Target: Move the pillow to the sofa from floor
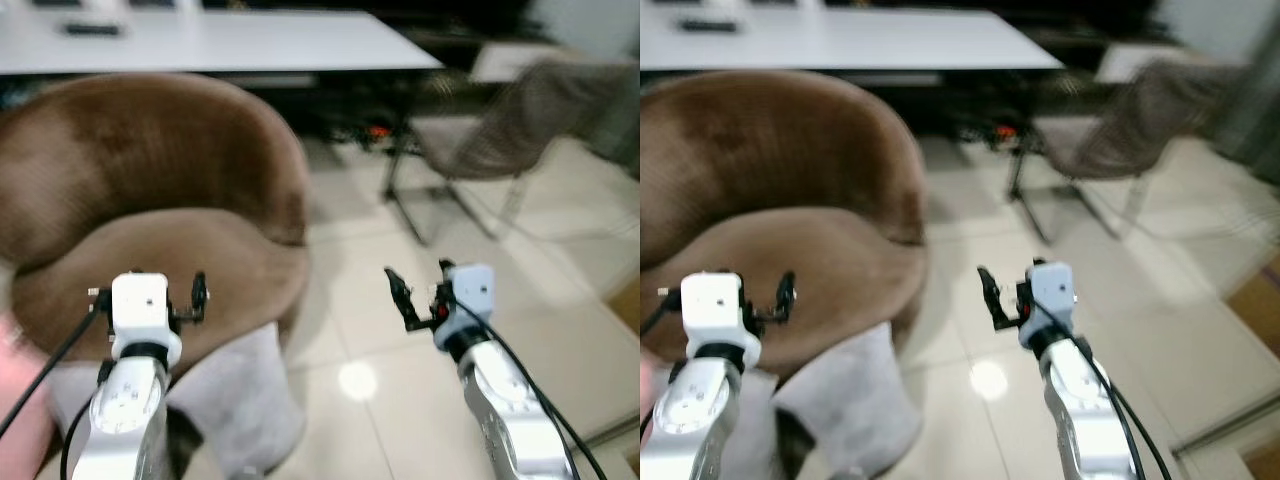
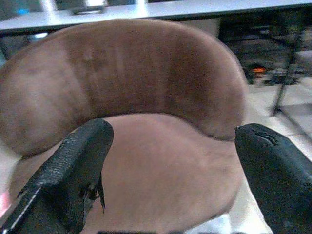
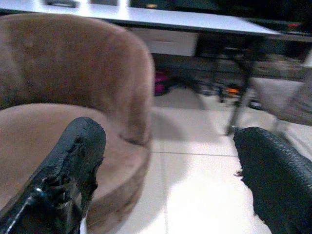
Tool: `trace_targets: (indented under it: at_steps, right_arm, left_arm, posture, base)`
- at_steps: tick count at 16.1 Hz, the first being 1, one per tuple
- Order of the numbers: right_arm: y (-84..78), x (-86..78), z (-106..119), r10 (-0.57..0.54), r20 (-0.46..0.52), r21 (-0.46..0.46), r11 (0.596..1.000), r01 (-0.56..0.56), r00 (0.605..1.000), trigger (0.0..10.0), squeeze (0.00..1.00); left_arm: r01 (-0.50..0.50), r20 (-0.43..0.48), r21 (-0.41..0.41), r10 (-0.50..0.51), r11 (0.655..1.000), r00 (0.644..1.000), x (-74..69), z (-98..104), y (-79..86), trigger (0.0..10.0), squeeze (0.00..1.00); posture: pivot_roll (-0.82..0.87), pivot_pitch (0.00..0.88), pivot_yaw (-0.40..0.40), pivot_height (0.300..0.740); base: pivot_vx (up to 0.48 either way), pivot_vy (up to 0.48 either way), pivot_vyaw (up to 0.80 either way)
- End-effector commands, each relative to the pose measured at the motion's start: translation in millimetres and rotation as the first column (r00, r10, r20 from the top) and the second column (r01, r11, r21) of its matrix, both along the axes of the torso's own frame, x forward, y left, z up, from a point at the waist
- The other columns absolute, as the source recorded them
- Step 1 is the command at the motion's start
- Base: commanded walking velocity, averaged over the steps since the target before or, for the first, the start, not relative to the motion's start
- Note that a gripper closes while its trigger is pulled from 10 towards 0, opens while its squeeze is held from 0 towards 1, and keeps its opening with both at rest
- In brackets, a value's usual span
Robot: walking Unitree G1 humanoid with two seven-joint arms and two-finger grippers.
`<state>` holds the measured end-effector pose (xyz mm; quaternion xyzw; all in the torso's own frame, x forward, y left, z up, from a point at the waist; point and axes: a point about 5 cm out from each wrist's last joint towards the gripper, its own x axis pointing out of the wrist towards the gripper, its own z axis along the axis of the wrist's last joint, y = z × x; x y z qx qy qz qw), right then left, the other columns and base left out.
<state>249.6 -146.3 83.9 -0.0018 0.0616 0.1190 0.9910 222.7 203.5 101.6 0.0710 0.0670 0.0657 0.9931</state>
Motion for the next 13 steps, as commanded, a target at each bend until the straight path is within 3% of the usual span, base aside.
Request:
trace_targets:
  at_steps: [1, 4, 6, 7, 9, 10, 12, 13]
  right_arm:
    - [-4.1, 2.1, 2, -0.005, 0.017, -0.010, 1.000, 0.005, 1.000, 10.0, 1.00]
    - [-2.9, 1.4, 1, 0.002, 0.014, -0.018, 1.000, -0.002, 1.000, 10.0, 1.00]
    - [-0.8, 2.2, 0, 0.018, 0.015, -0.037, 0.999, -0.017, 1.000, 10.0, 1.00]
    - [0.8, 3.9, 1, 0.006, 0.012, 0.003, 1.000, -0.006, 1.000, 10.0, 0.00]
    - [-2.5, 9.8, 8, -0.083, 0.108, 0.038, 0.996, 0.079, 0.991, 10.0, 0.00]
    - [-1.7, 11.0, 9, -0.046, 0.076, 0.099, 0.994, 0.038, 0.996, 10.0, 0.00]
    - [-9.3, 15.4, 7, -0.130, 0.076, -0.038, 0.990, 0.133, 0.989, 10.0, 0.00]
    - [-4.7, 14.0, 4, -0.049, 0.014, 0.058, 0.997, 0.048, 0.999, 10.0, 0.00]
  left_arm:
    - [0.014, -0.002, 0.007, -0.014, 1.000, 1.000, -0.6, 0, -3.5, 10.0, 1.00]
    - [0.014, -0.005, 0.013, -0.014, 1.000, 1.000, -2.4, -1, -2.3, 10.0, 1.00]
    - [0.019, 0.013, 0.066, -0.020, 0.998, 1.000, -3.1, 1, -0.6, 10.0, 1.00]
    - [0.026, -0.002, 0.048, -0.026, 0.999, 1.000, -2.7, -1, -0.4, 10.0, 1.00]
    - [0.039, 0.013, 0.038, -0.040, 0.999, 0.999, -2.2, 0, -1.3, 10.0, 1.00]
    - [0.038, 0.018, 0.038, -0.038, 0.999, 0.999, -1.2, 0, -2.1, 10.0, 1.00]
    - [0.044, 0.028, 0.032, -0.045, 0.999, 0.999, 0.6, 1, -3.4, 10.0, 0.95]
    - [0.036, 0.034, 0.028, -0.037, 0.999, 0.999, 2.0, 2, -3.2, 10.0, 0.50]
  posture:
    - [0.11, 0.000, -0.041, 0.740]
    - [0.11, 0.000, -0.043, 0.740]
    - [0.12, 0.000, -0.044, 0.740]
    - [0.12, 0.000, -0.043, 0.740]
    - [0.13, 0.000, -0.042, 0.740]
    - [0.13, 0.000, -0.043, 0.740]
    - [0.13, 0.000, -0.044, 0.740]
    - [0.13, 0.000, -0.044, 0.740]
  base:
    - [0.000, -0.382, 0.80]
    - [0.000, -0.384, 0.80]
    - [0.000, -0.373, 0.00]
    - [0.000, 0.000, 0.00]
    - [0.000, 0.000, 0.00]
    - [0.000, 0.000, 0.00]
    - [0.000, 0.000, 0.00]
    - [0.000, 0.000, 0.00]
